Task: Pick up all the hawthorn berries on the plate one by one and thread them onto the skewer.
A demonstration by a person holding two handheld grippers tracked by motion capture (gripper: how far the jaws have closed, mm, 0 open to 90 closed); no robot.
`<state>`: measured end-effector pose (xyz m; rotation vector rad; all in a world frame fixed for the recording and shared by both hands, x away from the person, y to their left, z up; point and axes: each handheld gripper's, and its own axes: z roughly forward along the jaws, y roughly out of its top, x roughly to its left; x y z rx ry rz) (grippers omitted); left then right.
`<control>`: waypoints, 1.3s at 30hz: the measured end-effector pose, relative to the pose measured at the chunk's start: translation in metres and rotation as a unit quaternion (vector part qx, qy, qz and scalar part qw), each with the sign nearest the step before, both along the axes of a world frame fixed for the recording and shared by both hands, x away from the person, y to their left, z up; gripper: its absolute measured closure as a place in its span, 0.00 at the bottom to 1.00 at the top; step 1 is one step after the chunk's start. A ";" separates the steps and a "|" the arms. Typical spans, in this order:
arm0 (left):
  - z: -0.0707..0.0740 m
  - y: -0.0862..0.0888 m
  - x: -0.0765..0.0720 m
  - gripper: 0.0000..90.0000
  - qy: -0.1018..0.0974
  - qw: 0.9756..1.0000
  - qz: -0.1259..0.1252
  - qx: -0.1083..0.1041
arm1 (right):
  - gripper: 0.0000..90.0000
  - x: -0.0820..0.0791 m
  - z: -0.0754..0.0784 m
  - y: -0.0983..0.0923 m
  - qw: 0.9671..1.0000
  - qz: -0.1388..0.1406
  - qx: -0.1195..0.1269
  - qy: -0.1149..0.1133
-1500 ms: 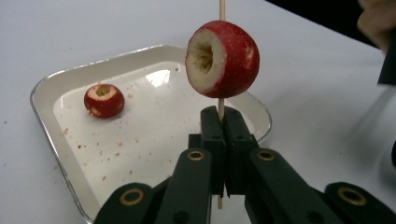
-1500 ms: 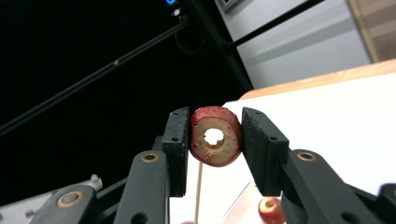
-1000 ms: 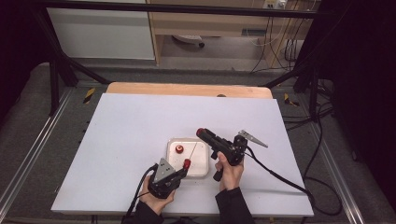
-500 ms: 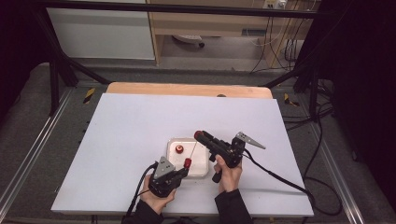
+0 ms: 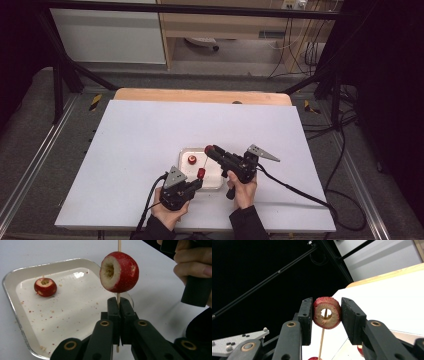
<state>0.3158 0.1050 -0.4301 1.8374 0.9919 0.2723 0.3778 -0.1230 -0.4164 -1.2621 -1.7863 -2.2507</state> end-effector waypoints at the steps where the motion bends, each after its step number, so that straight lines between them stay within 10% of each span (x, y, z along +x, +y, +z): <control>1: 0.001 0.000 0.000 0.98 0.000 1.000 0.003 -0.005 | 0.70 -0.001 -0.001 0.001 1.000 0.007 -0.005 0.004; 14: 0.004 0.003 0.009 0.98 -0.004 1.000 0.007 -0.005 | 0.69 -0.007 -0.013 0.010 0.999 0.028 -0.045 0.013; 23: 0.007 0.034 0.010 0.98 -0.025 0.999 -0.001 0.030 | 0.37 -0.006 0.001 -0.003 0.994 -0.003 -0.110 0.001; 31: 0.009 0.078 0.011 0.98 -0.018 0.997 0.004 0.070 | 0.19 0.007 0.001 -0.011 0.978 0.002 -0.206 0.034; 39: 0.005 0.122 0.014 0.98 0.005 0.996 0.010 0.086 | 0.15 0.023 0.015 0.002 0.950 0.030 -0.306 0.054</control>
